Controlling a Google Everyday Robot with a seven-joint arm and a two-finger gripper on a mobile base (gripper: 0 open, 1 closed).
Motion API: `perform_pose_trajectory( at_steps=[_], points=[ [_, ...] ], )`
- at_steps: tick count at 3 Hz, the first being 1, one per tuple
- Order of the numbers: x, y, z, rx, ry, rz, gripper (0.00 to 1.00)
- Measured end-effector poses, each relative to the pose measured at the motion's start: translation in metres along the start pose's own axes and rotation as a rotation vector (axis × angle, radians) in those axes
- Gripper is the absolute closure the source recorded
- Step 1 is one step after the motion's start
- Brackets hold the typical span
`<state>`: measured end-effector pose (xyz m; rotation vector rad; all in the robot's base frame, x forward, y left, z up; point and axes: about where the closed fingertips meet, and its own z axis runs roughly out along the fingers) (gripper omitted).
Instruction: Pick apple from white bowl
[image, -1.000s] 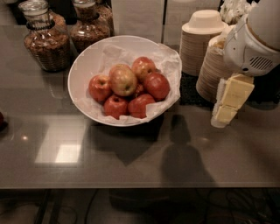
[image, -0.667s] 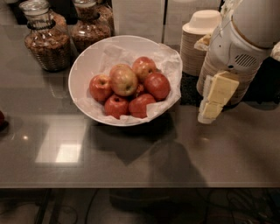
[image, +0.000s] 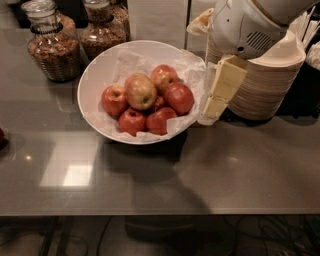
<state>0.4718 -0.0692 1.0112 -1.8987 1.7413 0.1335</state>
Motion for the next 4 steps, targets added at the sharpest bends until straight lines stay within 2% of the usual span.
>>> perform_pose_trajectory(
  at_steps=[1, 2, 3, 4],
  points=[
    [-0.002, 0.000, -0.001, 0.002, -0.005, 0.000, 0.00],
    [-0.003, -0.006, 0.004, 0.029, -0.019, 0.012, 0.00],
    [-0.024, -0.029, 0.027, 0.052, -0.118, 0.012, 0.00],
    [-0.041, -0.052, 0.049, 0.039, -0.202, 0.026, 0.00]
  ],
)
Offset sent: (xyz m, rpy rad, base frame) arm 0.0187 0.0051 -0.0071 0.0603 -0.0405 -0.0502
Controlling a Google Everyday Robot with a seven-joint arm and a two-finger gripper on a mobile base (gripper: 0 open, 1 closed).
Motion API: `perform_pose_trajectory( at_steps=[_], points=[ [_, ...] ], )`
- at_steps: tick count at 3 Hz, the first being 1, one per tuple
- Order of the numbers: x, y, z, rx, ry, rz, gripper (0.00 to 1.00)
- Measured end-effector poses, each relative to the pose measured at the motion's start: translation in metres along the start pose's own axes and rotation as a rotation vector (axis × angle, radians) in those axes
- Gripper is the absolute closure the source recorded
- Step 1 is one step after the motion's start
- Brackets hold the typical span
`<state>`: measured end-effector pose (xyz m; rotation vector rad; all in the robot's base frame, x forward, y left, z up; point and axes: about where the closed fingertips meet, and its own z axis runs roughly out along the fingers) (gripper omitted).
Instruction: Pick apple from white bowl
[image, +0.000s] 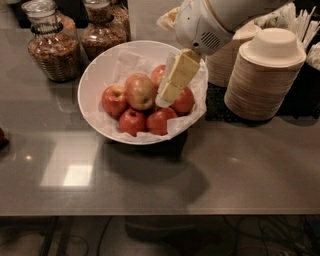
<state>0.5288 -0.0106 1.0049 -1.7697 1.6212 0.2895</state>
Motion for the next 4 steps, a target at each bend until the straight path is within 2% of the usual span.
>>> perform_pose_trajectory(
  at_steps=[1, 2, 4],
  points=[
    [-0.004, -0.011, 0.021, -0.022, -0.061, 0.026, 0.00],
    [0.003, -0.010, 0.045, -0.045, -0.084, 0.055, 0.00],
    [0.013, 0.000, 0.088, -0.102, -0.050, 0.046, 0.00]
  ],
)
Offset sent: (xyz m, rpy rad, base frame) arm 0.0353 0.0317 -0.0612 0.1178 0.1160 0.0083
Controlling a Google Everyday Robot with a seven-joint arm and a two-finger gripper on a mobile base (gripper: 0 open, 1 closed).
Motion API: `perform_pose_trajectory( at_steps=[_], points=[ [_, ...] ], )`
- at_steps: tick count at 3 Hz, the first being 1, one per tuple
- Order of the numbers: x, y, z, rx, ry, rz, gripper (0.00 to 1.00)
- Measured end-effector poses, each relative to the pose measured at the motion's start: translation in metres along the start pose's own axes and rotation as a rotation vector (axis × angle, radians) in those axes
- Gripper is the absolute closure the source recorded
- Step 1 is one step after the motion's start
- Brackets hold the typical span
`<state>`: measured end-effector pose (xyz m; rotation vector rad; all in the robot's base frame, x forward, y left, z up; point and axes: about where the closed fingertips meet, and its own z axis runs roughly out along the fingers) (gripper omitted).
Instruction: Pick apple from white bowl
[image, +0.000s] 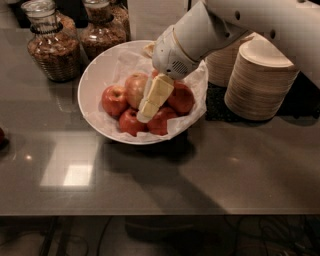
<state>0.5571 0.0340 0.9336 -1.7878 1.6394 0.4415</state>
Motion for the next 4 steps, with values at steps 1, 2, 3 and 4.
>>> perform_pose_trajectory(
  at_steps=[1, 2, 3, 4],
  points=[
    [0.006, 0.002, 0.011, -0.009, 0.029, -0.005, 0.00],
    [0.014, 0.005, 0.016, -0.005, 0.051, -0.003, 0.00],
    [0.023, 0.013, 0.017, -0.002, 0.068, 0.007, 0.00],
    [0.023, 0.013, 0.017, -0.002, 0.069, 0.008, 0.17]
  ],
)
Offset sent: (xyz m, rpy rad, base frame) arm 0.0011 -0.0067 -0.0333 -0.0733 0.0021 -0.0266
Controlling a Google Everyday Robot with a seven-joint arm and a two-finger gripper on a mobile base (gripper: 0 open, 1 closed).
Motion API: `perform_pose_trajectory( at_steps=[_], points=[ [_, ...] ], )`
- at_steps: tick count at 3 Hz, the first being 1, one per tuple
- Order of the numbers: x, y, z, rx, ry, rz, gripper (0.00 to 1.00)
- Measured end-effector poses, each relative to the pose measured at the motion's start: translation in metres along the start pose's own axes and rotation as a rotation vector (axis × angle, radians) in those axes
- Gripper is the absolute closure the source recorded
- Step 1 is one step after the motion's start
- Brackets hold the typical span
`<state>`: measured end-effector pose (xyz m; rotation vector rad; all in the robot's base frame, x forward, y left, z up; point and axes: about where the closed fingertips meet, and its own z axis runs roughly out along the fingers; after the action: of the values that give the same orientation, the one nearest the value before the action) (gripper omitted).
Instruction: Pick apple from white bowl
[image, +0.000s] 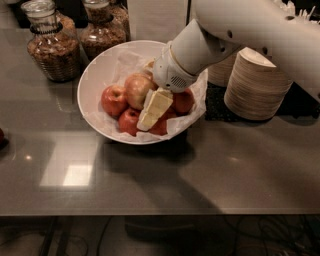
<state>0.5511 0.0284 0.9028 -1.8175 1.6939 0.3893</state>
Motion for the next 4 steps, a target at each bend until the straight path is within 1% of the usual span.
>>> perform_pose_trajectory(
  at_steps=[3, 4],
  points=[
    [-0.0001, 0.0001, 0.0000, 0.000, 0.000, 0.000, 0.87],
    [-0.0028, 0.0012, -0.0044, -0.005, -0.030, 0.001, 1.00]
  ],
)
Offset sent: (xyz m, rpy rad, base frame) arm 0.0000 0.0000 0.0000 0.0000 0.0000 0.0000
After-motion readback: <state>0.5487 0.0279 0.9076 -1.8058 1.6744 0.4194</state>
